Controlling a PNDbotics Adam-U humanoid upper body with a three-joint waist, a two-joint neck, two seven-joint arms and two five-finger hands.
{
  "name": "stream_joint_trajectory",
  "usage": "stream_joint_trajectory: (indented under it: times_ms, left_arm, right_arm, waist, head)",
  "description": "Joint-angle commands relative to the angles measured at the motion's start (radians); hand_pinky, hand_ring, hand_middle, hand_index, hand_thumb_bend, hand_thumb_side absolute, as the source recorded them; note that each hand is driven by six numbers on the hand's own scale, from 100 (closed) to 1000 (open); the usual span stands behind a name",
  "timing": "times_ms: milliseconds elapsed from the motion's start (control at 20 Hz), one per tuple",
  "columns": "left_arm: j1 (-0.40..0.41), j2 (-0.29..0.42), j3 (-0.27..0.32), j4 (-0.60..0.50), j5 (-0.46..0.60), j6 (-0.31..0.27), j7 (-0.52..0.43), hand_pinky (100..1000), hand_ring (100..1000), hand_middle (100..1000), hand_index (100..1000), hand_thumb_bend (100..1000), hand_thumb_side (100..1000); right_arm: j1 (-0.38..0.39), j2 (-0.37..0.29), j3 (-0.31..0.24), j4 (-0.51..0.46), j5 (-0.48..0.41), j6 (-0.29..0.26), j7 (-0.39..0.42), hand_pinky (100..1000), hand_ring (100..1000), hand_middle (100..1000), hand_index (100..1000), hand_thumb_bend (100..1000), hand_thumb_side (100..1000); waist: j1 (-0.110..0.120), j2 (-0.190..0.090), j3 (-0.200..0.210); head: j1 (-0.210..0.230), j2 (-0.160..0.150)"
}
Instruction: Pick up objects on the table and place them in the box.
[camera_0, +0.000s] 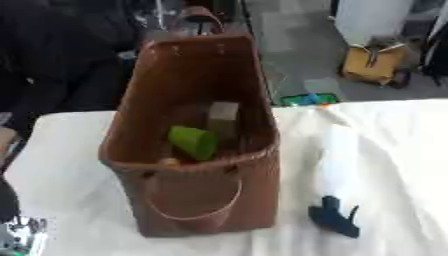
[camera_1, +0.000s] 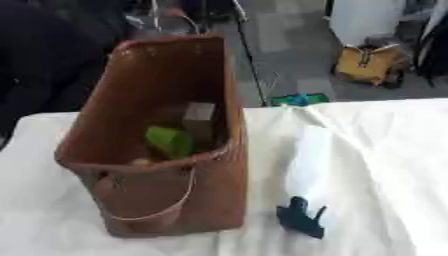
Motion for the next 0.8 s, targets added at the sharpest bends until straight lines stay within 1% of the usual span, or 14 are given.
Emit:
stream_joint_trajectory:
  times_ms: [50,150,200,250,400,600,650,800]
  left_arm:
    - [-0.003,0.012,0.001,-0.014,0.001,0.0,-0.002,718,695,820,720,100,901]
    - [-0.003,0.012,0.0,-0.014,0.002,0.0,-0.003,717,695,820,720,100,902]
    - [-0.003,0.013,0.0,-0.014,0.002,0.0,-0.003,717,695,820,720,100,902]
    - [-0.003,0.013,-0.002,-0.014,0.003,0.0,-0.004,717,695,821,720,100,904]
    - [-0.003,0.014,-0.01,-0.014,0.008,-0.001,-0.011,717,695,821,720,100,904]
    - [-0.003,0.015,-0.013,-0.014,0.014,-0.002,-0.017,717,695,820,720,100,904]
    - [-0.004,0.016,-0.013,-0.014,0.014,-0.003,-0.017,716,696,820,720,100,901]
    - [0.001,0.017,-0.022,-0.014,0.022,-0.004,-0.025,716,696,820,720,100,901]
  right_arm:
    - [-0.014,-0.013,0.0,-0.023,-0.006,-0.002,0.006,856,849,886,892,100,657]
    - [-0.018,-0.018,0.004,-0.023,-0.006,-0.004,0.008,840,855,892,900,100,645]
    - [-0.031,-0.032,0.014,-0.023,-0.006,-0.012,0.008,840,855,892,900,100,645]
    - [-0.048,-0.049,0.025,-0.023,-0.008,-0.021,0.006,821,862,899,910,100,634]
    - [-0.115,-0.106,0.079,-0.015,-0.02,-0.06,-0.005,807,867,903,917,100,624]
    - [-0.209,-0.139,0.136,0.04,-0.014,-0.112,-0.016,793,873,908,926,100,616]
    - [-0.232,-0.143,0.145,0.057,-0.01,-0.123,-0.017,772,883,917,938,100,600]
    - [-0.303,-0.184,0.205,0.091,-0.001,-0.165,0.007,757,891,925,949,100,589]
  waist:
    - [-0.005,-0.018,0.001]
    - [-0.006,-0.018,0.002]
    - [-0.008,-0.018,0.003]
    - [-0.01,-0.02,0.005]
    - [-0.015,-0.025,0.014]
    - [-0.017,-0.03,0.021]
    - [-0.017,-0.031,0.022]
    - [-0.018,-0.044,0.036]
  head:
    - [-0.001,-0.011]
    - [-0.002,-0.011]
    - [-0.003,-0.009]
    - [-0.006,-0.007]
    - [-0.017,0.001]
    - [-0.026,0.009]
    - [-0.028,0.01]
    - [-0.044,0.023]
